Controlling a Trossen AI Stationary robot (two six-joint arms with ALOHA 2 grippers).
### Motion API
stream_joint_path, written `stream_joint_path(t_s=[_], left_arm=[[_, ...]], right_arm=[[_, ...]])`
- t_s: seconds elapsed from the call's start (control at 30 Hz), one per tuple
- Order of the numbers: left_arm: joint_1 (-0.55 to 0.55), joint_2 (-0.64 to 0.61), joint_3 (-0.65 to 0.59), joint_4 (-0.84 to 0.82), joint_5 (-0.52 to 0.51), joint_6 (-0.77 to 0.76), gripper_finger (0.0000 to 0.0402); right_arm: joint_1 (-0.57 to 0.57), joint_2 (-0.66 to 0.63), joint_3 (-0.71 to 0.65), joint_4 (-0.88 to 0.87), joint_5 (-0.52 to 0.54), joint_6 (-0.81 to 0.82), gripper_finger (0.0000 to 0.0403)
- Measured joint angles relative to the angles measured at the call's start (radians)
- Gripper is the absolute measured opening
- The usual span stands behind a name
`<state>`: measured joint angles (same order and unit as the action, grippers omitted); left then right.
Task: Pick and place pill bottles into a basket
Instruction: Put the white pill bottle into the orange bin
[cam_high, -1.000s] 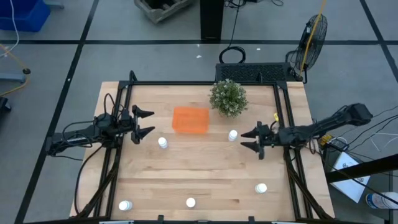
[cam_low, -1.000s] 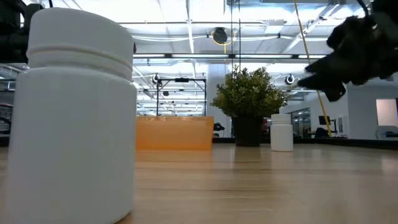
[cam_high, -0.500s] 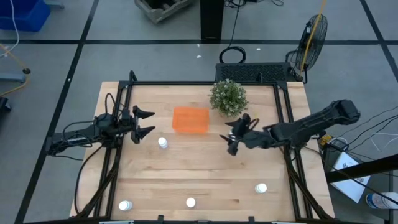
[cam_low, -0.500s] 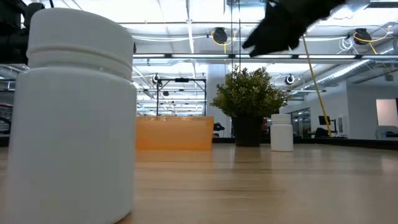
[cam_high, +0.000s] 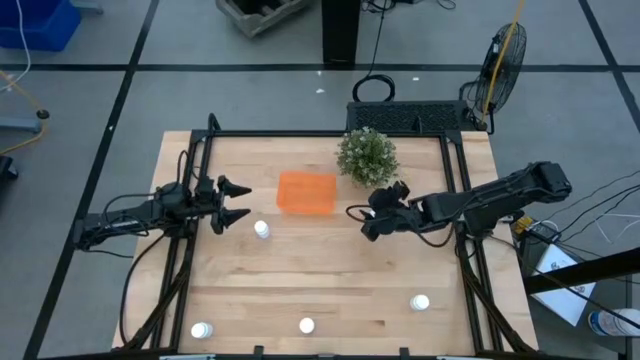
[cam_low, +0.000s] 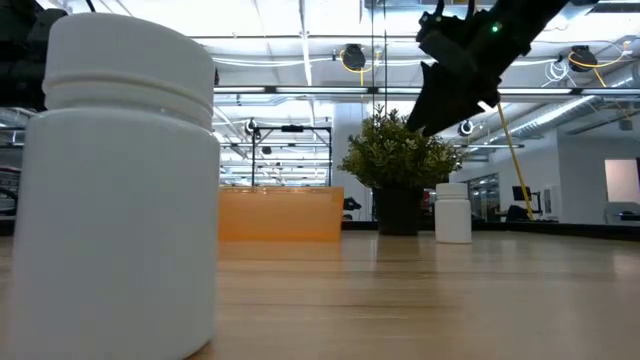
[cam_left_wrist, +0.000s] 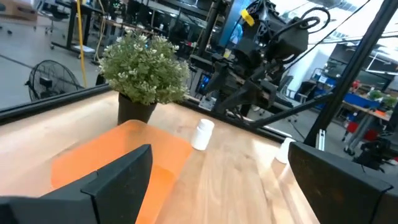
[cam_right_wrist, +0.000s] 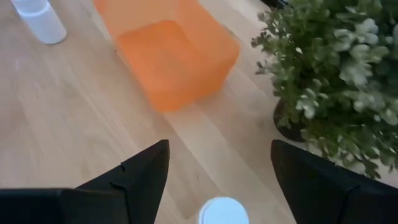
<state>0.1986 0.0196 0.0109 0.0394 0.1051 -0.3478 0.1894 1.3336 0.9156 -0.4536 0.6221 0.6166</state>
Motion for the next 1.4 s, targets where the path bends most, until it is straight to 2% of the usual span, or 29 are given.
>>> stream_joint_path(t_s=[0.2, 0.7, 1.27, 1.4], left_arm=[[0.000, 0.000, 0.000, -0.008, -0.001, 0.025, 0.0379], [0.000, 0.000, 0.000, -0.012, -0.002, 0.027, 0.0379], [0.000, 0.000, 0.000, -0.012, -0.002, 0.029, 0.0379], [0.000, 0.000, 0.000, -0.012, -0.002, 0.030, 0.0379]], right_arm=[[-0.021, 0.000, -0.031, -0.011, -0.008, 0.014, 0.0270], [-0.105, 0.000, -0.135, 0.021, -0.202, 0.105, 0.0268], [-0.110, 0.001, -0.182, 0.039, -0.243, 0.158, 0.0264], [-0.110, 0.016, -0.182, 0.038, -0.281, 0.185, 0.0249]])
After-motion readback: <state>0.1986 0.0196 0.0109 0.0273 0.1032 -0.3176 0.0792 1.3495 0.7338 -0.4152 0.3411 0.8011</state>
